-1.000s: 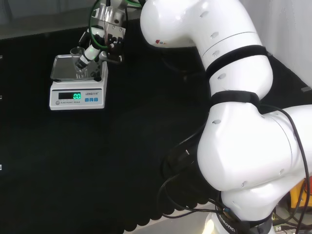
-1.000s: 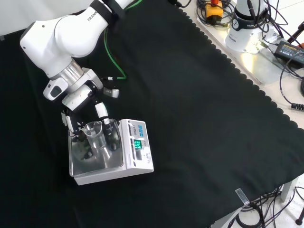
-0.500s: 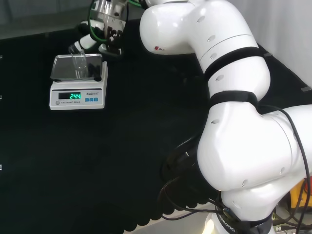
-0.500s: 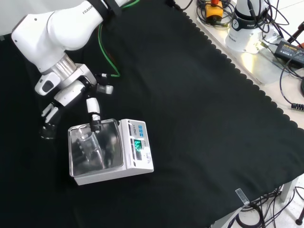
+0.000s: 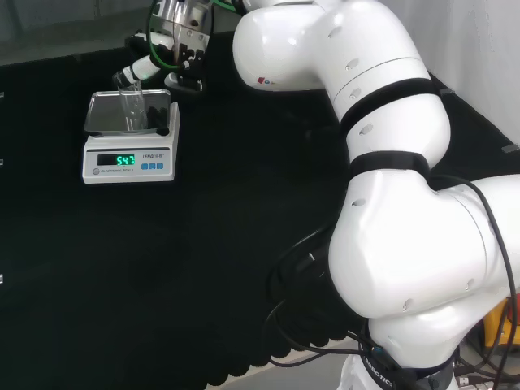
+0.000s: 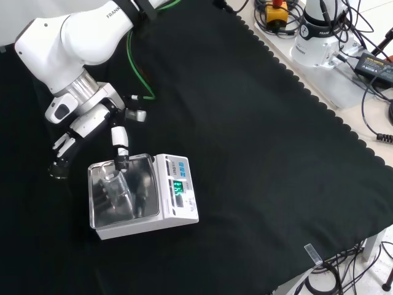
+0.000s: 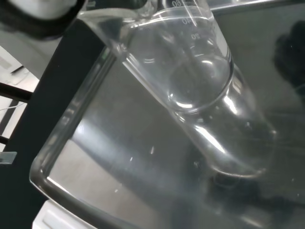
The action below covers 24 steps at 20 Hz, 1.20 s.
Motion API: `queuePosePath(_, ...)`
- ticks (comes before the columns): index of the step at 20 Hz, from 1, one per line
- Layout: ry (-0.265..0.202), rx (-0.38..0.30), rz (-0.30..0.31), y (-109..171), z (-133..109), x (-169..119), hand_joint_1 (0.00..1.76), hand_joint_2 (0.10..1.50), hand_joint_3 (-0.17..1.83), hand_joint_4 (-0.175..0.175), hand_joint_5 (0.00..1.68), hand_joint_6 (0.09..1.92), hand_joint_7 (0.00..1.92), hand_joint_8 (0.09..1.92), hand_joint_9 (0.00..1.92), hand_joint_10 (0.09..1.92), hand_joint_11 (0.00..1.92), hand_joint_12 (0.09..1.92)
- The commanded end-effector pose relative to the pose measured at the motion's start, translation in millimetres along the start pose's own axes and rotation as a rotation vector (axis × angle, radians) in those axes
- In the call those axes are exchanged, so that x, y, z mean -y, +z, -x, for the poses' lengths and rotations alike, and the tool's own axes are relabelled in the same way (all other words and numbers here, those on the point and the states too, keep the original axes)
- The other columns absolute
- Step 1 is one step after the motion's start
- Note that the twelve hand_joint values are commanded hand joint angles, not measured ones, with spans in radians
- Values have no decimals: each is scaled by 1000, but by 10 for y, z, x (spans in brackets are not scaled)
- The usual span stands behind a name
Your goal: Put the beaker on the electronic balance.
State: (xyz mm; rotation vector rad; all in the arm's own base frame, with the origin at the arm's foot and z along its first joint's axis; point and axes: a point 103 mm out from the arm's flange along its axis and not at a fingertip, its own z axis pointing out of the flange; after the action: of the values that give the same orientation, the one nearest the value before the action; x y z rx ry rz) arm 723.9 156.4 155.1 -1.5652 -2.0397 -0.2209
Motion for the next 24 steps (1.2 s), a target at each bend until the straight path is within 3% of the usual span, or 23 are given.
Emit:
queuePosePath(1, -212, -221, -122, -926, 270, 1074, 638, 740, 57, -98, 227, 87, 101, 748, 158, 798, 0, 1531)
queuePosePath(5, -249, -276, -55, -1194, 421, 1553, 634, 747, 50, -99, 280, 87, 142, 859, 161, 932, 15, 1558)
queuePosePath(10, -246, -280, 7, -1396, 502, 2153, 633, 753, 51, -99, 330, 87, 195, 878, 203, 942, 53, 1556)
queuePosePath(18, -220, -240, 115, -1611, 276, 3143, 636, 765, 55, -99, 379, 87, 234, 884, 232, 938, 82, 1549)
queuePosePath(24, -163, -238, 157, -1490, 36, 3560, 641, 769, 55, -100, 397, 87, 264, 883, 247, 929, 94, 1543)
